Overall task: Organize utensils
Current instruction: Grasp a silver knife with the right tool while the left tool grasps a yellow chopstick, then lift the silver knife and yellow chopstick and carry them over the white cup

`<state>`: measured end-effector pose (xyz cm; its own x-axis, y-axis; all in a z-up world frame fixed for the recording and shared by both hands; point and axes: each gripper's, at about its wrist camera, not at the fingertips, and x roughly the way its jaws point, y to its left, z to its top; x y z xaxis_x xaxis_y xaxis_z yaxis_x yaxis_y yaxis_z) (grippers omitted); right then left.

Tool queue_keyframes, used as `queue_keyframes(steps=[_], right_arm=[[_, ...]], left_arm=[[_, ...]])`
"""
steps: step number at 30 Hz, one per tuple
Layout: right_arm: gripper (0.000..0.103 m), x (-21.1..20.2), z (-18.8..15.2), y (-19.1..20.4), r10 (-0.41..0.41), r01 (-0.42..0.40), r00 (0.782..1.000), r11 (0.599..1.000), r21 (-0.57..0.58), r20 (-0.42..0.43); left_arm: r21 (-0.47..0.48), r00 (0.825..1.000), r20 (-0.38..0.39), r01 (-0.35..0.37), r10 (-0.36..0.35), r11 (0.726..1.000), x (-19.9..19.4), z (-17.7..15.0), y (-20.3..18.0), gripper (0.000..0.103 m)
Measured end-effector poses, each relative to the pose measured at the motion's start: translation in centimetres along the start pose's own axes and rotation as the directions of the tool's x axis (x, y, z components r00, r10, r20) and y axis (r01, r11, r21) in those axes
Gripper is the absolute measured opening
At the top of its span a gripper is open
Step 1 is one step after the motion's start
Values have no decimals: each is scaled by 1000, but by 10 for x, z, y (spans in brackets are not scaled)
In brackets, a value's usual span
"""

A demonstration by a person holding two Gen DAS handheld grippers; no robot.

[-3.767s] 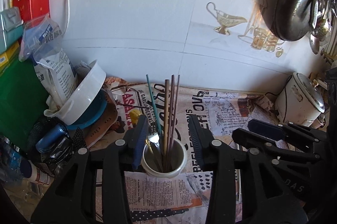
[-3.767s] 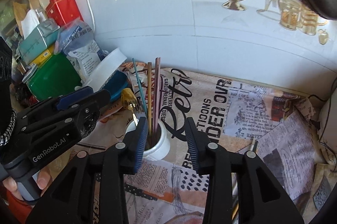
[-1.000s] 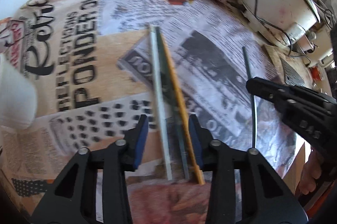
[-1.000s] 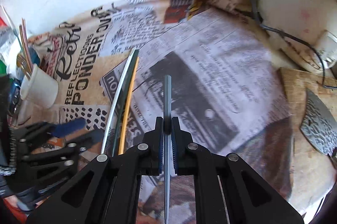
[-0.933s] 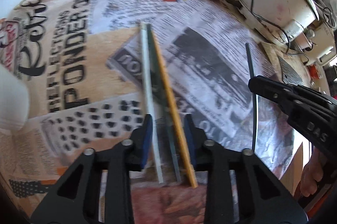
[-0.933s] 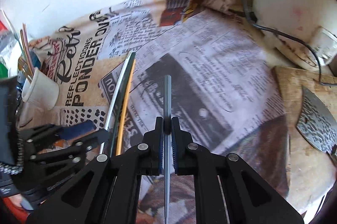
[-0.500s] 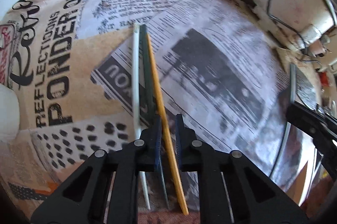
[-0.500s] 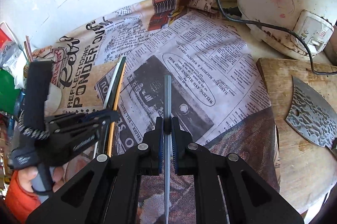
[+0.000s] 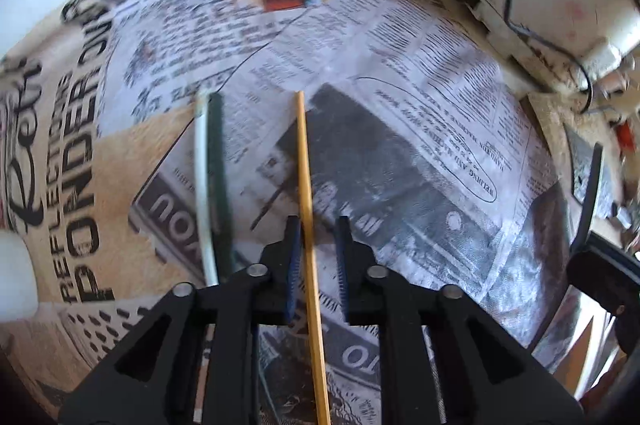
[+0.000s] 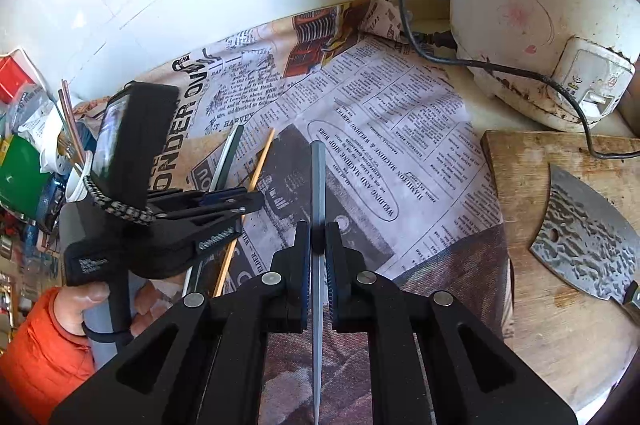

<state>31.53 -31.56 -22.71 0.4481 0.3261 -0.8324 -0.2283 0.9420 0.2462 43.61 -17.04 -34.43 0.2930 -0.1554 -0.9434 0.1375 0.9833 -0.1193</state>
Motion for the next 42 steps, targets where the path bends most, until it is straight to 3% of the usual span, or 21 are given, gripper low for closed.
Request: queue_keyframes(steps=[2,7,16,21,29,42], right_arm=[[7,-2,1,-2,1,-1,1000,1000,2,4],[7,-5,-1,-6,6,-6,1000,1000,12,14],[7,-17,-3,0,9,-9,999,1000,1,45],[7,-26,0,4,7,-6,998,1000,-12,69],[6,-40,4,15,-3,8,993,999,-37,119],[6,-68,3,52,-4,18,979,998,-67,204]], left_arm=[[30,1000,-2,-13,13,999,3,5,-7,28],[62,998,4,-60,60,996,9,13,-16,28],[34,995,60,-82,79,996,8,7,-11,3],[17,997,58,-46,45,999,-2,-3,-5,3],[-9,988,154,13,-11,1000,-60,-27,9,3],[13,945,325,45,-47,999,-151,-63,26,3]])
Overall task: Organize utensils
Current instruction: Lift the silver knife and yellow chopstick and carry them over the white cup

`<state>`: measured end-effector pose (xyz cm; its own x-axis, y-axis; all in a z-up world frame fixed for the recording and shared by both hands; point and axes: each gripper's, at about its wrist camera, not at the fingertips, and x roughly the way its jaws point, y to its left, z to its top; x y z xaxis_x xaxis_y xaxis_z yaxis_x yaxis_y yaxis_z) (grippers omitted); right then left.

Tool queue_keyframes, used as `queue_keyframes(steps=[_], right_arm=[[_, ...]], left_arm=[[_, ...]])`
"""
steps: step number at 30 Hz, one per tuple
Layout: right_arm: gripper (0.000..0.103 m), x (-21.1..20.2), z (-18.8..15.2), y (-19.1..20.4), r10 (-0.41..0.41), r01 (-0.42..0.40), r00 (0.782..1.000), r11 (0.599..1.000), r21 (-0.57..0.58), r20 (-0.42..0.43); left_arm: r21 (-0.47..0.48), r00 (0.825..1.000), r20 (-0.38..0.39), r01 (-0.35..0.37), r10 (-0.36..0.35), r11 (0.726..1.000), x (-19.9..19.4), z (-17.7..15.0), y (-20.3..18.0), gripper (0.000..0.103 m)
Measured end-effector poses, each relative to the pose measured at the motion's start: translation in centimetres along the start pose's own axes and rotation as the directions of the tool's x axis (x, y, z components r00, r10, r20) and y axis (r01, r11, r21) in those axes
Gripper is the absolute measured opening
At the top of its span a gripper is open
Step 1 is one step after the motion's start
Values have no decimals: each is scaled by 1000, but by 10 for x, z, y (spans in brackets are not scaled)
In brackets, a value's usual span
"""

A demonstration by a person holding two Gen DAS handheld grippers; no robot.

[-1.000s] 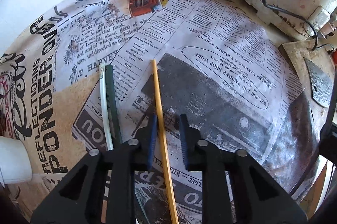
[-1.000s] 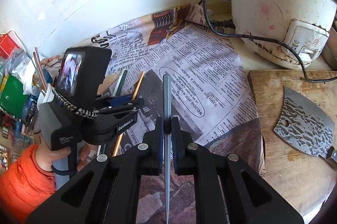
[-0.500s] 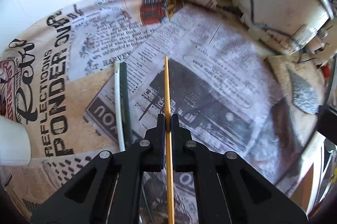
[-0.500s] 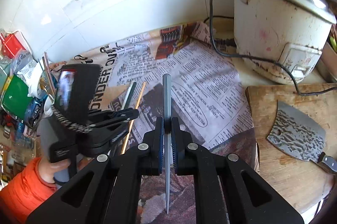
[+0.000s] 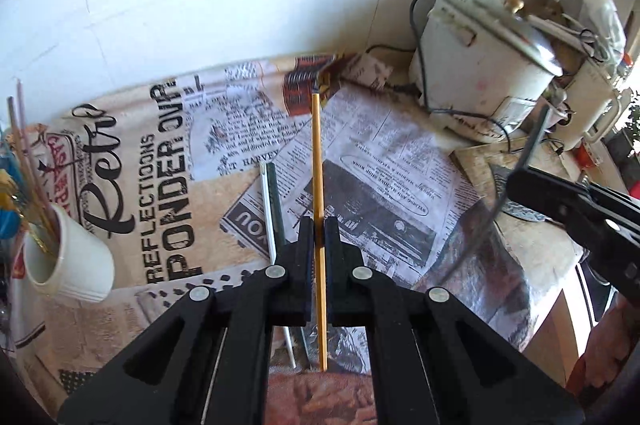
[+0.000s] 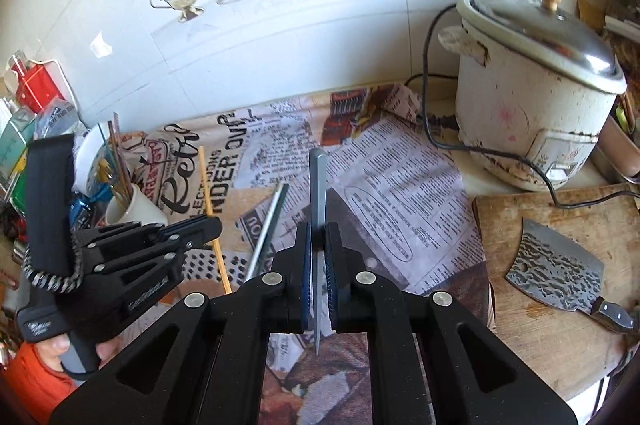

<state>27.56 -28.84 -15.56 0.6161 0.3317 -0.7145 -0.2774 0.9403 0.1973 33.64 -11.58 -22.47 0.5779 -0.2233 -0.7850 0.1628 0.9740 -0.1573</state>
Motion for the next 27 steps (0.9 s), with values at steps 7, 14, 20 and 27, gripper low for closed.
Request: queue_keyframes(steps=[7,14,20,27], right_arm=[[6,-11,11,27,-4,5,999,1000,-15,48],[6,-20,32,61,13,-8,994,999,-51,105],[6,-23,46,101,49,-34,989,994,-102,141],[6,-21,55,148,107,-81,982,983,-164,156]], left_arm=[[-13,996,82,19,-17,1000,-42,3,17,3],[-27,985,175,-10,15,1000,-86,7,44,3],[-64,972,230,-37,51,997,-119,8,76,3],[-128,955,279,-65,99,990,-157,6,118,3]])
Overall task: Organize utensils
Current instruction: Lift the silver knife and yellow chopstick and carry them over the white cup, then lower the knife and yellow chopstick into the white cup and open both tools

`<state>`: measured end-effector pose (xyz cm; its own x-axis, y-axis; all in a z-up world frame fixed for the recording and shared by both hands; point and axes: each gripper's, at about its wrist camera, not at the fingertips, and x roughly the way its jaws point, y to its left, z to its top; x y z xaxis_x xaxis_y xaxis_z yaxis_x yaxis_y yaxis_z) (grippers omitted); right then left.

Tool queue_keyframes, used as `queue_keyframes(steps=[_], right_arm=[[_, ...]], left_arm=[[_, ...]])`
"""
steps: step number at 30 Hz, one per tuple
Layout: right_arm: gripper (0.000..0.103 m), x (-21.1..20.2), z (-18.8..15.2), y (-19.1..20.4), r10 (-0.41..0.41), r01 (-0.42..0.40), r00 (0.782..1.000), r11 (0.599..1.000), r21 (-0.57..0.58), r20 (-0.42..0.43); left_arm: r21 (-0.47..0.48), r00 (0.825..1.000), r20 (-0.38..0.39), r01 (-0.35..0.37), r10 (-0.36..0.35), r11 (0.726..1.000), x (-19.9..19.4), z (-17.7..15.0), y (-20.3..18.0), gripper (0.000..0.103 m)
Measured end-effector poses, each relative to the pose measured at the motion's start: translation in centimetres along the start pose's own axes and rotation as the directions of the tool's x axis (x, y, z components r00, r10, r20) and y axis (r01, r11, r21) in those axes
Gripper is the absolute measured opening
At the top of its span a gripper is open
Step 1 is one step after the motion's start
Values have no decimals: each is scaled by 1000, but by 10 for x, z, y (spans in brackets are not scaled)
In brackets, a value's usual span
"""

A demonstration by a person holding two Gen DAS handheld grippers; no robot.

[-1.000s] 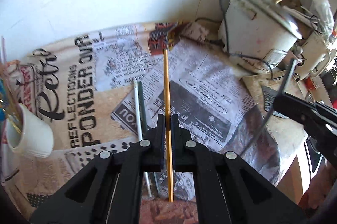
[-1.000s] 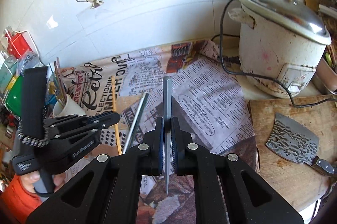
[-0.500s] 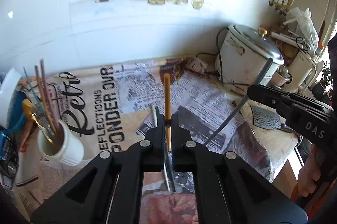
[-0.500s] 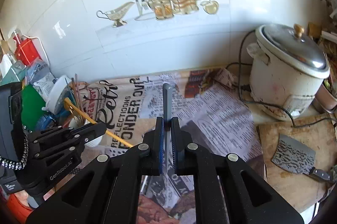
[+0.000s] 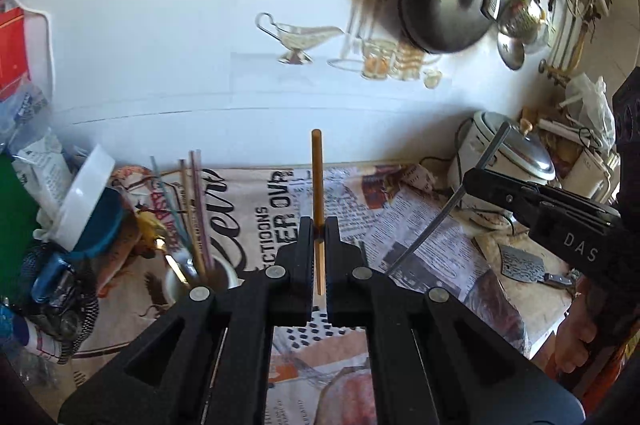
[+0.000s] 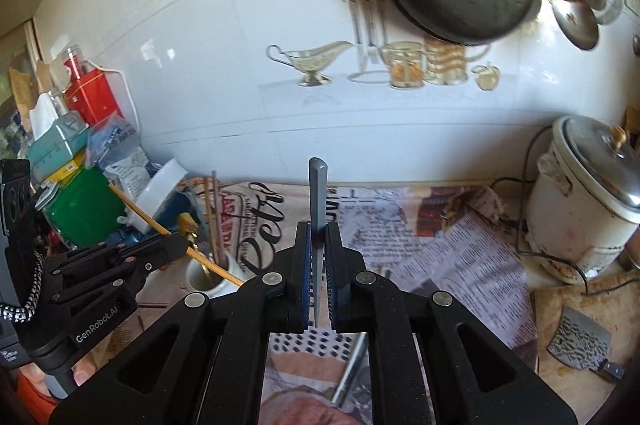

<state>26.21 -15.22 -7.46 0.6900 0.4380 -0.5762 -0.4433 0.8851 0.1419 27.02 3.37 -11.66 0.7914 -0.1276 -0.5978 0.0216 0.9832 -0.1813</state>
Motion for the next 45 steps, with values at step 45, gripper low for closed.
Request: queue_keyframes(steps=[45], right_arm=[[6,152,-8,118,85,-108,957,992,-70,-276]], left_arm=[[-142,974,-207,-124,93,982,67,-17,148,3]])
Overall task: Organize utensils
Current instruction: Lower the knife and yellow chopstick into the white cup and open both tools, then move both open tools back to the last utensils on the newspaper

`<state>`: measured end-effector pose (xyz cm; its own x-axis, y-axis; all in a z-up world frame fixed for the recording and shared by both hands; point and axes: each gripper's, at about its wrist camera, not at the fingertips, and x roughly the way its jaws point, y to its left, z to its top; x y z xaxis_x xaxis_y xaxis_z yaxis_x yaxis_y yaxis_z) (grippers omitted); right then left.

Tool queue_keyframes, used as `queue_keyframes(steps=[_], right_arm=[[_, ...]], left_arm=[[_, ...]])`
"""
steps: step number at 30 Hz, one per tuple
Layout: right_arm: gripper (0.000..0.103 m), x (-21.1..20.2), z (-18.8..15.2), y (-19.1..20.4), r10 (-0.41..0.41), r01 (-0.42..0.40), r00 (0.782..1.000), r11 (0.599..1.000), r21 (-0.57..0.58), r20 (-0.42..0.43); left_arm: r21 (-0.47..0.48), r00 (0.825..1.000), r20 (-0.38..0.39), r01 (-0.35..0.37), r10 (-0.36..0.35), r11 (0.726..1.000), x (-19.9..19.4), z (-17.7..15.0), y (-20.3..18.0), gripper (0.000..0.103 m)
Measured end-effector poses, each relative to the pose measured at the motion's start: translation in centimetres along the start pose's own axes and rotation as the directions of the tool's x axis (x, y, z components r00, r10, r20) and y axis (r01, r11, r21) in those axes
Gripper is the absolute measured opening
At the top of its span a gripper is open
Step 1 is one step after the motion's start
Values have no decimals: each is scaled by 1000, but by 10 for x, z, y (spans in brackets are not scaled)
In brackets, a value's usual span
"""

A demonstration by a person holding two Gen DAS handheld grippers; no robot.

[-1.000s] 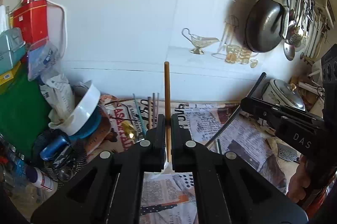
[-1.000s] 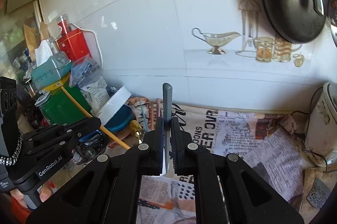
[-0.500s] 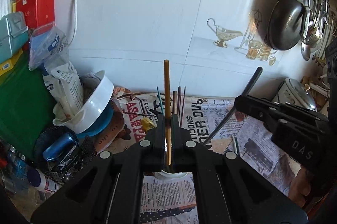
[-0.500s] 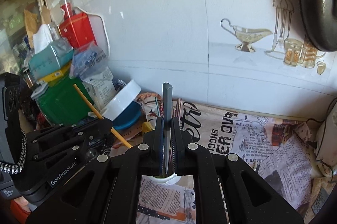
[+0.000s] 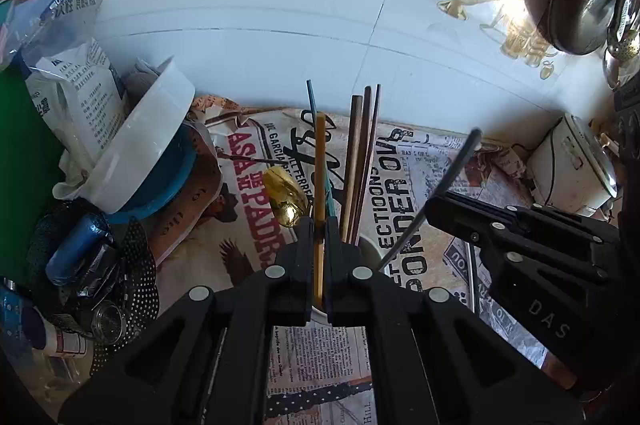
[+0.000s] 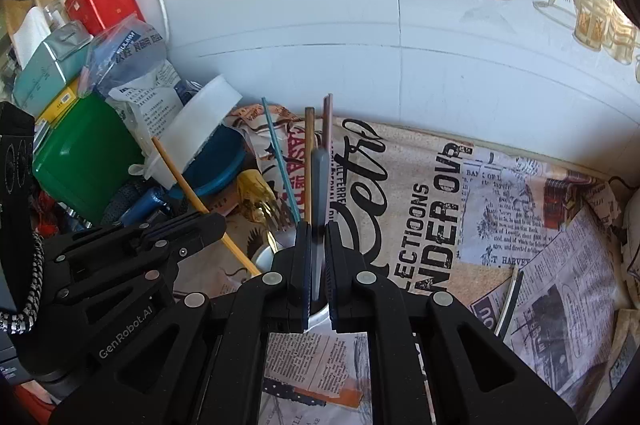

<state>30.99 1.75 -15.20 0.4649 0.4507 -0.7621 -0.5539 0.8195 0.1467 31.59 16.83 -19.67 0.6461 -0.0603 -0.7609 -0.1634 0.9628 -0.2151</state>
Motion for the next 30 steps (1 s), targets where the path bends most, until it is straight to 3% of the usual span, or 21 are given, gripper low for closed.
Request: queue_keyframes(steps=[8,12,15,17,25,30], right_arm=[[8,-1,-1,-10,-12,12,1000,1000,3,-18],[16,-13,-3,-20,-17,17,1000,1000,5,0],[16,-27,-3,-27,-43,43,999,999,-5,28],[17,-36,-4,-32,-54,55,997,998,-8,46],[37,-77,-14,-60,-87,88,990,996,2,112],[40,-86,-27,-82,-132,131,986,991,14,99]], left_arm=[[29,999,-3,-41,41,999,3,3,-7,7],[47,998,23,-55,54,997,-6,6,-15,13],[61,997,47,-64,61,996,-16,9,-24,26],[69,996,66,-65,60,995,-21,11,-31,42],[110,991,132,-37,22,993,-42,12,-71,58],[134,991,131,-15,-3,991,-40,3,-99,71]])
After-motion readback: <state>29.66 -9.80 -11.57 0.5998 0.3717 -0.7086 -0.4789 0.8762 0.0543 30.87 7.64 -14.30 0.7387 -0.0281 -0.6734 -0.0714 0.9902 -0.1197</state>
